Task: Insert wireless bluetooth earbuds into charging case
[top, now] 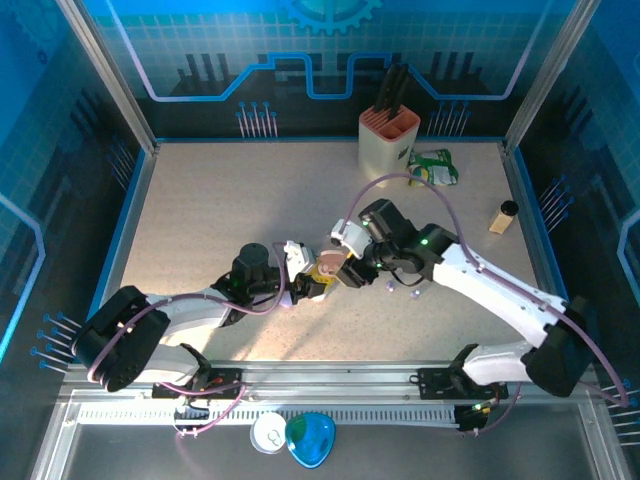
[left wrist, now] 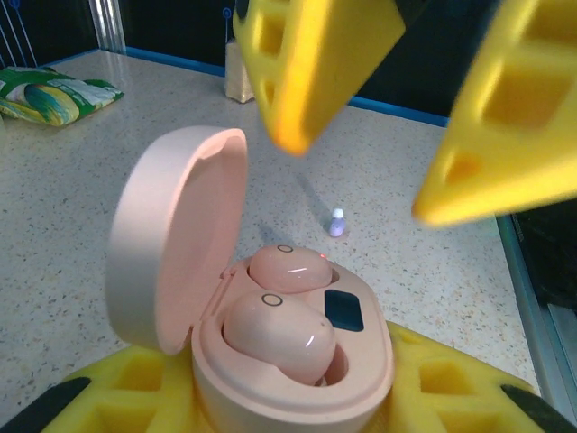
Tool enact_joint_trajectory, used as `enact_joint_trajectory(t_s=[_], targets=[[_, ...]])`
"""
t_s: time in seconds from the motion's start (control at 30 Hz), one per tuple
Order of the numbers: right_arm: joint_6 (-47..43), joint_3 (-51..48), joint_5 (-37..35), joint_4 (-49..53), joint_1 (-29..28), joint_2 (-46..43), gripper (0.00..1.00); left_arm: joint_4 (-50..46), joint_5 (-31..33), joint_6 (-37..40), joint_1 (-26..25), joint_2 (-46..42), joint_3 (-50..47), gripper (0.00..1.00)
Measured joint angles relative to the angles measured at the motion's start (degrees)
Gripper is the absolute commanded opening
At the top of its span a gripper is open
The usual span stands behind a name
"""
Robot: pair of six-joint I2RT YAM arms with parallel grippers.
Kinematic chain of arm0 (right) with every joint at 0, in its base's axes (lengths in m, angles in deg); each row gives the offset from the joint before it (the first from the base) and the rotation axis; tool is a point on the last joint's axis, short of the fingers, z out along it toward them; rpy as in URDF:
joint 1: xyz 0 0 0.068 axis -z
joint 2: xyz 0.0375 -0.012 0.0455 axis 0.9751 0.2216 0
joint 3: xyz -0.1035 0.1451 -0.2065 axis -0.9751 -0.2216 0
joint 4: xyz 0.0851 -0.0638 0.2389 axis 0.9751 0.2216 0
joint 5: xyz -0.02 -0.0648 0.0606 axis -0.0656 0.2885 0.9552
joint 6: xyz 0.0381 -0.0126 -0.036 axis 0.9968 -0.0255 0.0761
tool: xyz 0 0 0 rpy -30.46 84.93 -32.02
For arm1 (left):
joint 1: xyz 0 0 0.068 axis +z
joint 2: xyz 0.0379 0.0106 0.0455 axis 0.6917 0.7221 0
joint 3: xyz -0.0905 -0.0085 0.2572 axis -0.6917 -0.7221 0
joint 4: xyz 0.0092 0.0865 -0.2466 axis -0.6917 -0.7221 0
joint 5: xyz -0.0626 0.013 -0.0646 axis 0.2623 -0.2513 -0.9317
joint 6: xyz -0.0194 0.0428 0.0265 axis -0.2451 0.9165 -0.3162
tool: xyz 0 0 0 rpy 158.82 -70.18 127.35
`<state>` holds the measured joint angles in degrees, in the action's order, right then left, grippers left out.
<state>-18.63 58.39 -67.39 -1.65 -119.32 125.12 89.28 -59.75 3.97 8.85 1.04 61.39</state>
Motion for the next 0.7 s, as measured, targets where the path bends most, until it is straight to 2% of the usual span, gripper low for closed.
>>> enact_joint_trajectory(t_s=[0.2,0.3,0.5,0.7], targets=[[7.91,-1.79,5.6,-7.39,5.51,-3.23,0.46,2.69,-0.04,0.0,0.11,0.0,-0.48,0.34],[11.21,-1.33,7.19,-9.62,6.21,-1.51,0.37,3.3,-0.09,0.04,0.2,0.02,-0.72,0.34],[12.92,2.8,7.28,-8.31,6.21,5.49,0.38,3.45,-0.22,-0.24,0.26,0.02,-0.96,0.34],[12.48,3.04,7.15,-7.72,6.21,5.9,0.42,3.65,-0.02,-3.76,0.42,0.39,-1.05,0.33]])
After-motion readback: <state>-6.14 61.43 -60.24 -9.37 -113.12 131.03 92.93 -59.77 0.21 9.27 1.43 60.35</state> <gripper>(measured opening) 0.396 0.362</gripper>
